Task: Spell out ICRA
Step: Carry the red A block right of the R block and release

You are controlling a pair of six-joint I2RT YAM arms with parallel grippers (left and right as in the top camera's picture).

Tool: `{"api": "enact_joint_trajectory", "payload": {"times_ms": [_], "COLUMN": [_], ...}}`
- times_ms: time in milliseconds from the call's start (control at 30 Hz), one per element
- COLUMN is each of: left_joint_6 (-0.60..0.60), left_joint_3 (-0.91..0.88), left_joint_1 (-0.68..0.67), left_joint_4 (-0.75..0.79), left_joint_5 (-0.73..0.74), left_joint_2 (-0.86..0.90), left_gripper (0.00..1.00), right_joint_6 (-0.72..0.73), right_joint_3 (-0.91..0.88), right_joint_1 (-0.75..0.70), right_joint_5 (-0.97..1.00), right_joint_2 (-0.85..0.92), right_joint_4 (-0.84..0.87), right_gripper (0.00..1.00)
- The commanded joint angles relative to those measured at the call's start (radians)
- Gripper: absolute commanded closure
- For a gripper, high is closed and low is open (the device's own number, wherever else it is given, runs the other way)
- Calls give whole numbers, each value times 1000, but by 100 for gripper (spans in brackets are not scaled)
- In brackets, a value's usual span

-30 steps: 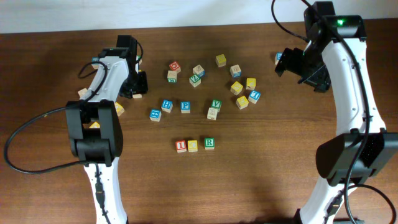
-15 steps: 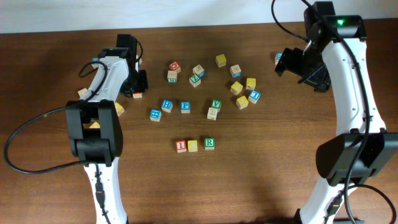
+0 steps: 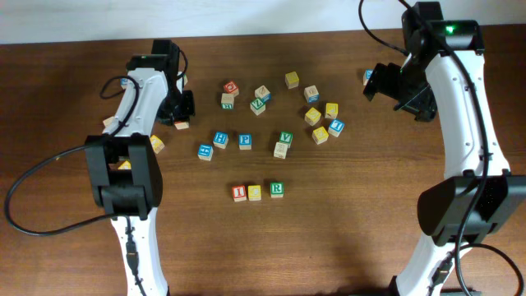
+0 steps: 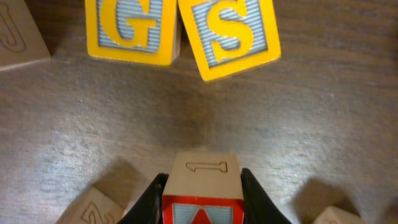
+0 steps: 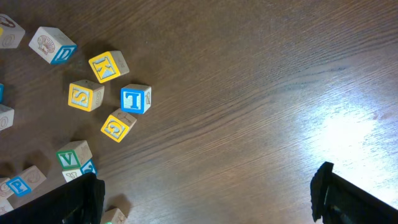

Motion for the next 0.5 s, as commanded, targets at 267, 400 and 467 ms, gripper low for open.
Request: {"api": "enact_joint_trajectory", "payload": {"times_ms": [267, 400, 467], "left_joint_6": [-10, -77, -169], "left_joint_3": [95, 55, 29], "left_joint_1": [-105, -331, -469], "left_joint_4": [-266, -325, -320], "left_joint_5": [613, 532, 358], "left_joint_2": [-258, -257, -254], "left_gripper": [78, 83, 81], "right_joint_6": [7, 7, 7], "right_joint_3": [2, 2, 2], "right_joint_1": [-6, -6, -6], "right_joint_5": [9, 9, 9], "right_joint_2": [-20, -20, -20], "right_joint_4": [0, 0, 0], "right_gripper": [2, 2, 2]}}
